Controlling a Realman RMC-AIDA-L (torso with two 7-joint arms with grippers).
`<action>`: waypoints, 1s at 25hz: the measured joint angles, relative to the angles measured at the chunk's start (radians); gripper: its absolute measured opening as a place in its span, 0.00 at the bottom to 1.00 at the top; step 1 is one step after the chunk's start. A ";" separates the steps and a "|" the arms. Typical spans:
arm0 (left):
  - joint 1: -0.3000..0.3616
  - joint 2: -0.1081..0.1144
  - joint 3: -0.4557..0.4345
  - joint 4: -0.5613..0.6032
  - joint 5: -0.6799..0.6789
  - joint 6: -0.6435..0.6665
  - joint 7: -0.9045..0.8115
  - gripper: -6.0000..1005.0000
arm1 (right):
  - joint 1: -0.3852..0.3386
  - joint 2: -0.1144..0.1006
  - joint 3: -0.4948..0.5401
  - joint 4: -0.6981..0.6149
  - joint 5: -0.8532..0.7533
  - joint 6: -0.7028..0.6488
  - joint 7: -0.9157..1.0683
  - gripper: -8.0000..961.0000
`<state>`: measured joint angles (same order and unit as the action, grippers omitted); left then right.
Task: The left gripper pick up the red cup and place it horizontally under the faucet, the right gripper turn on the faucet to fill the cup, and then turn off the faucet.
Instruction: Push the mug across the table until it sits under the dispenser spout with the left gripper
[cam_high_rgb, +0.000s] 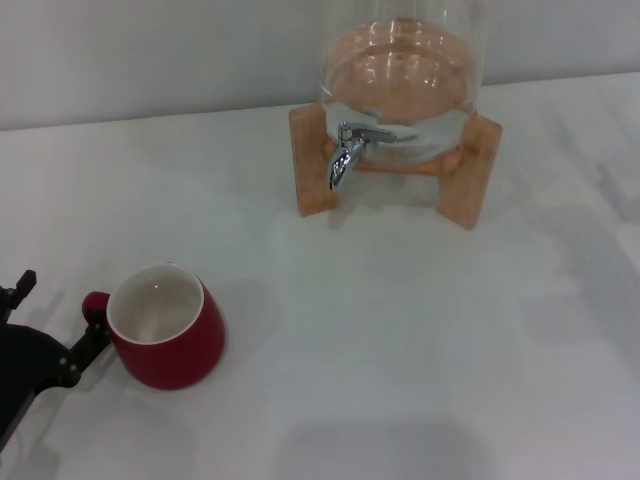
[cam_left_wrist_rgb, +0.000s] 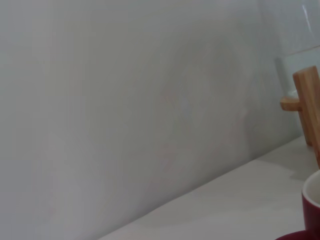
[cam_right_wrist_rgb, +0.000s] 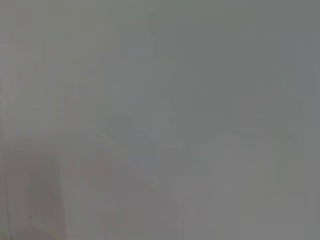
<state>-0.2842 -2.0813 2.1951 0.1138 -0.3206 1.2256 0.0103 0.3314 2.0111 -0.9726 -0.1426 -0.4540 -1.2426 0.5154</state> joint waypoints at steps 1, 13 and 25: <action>0.000 0.000 0.000 0.000 0.000 0.000 0.000 0.88 | 0.000 0.000 0.000 0.000 0.000 0.000 0.000 0.90; -0.004 -0.001 0.000 0.000 0.010 -0.016 0.003 0.87 | 0.000 0.000 0.000 0.008 0.000 -0.013 0.000 0.90; -0.004 -0.003 0.000 0.007 0.010 -0.025 0.022 0.77 | 0.000 0.000 0.000 0.009 0.000 -0.014 0.000 0.90</action>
<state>-0.2884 -2.0847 2.1951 0.1211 -0.3111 1.2006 0.0323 0.3314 2.0111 -0.9725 -0.1334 -0.4541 -1.2564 0.5154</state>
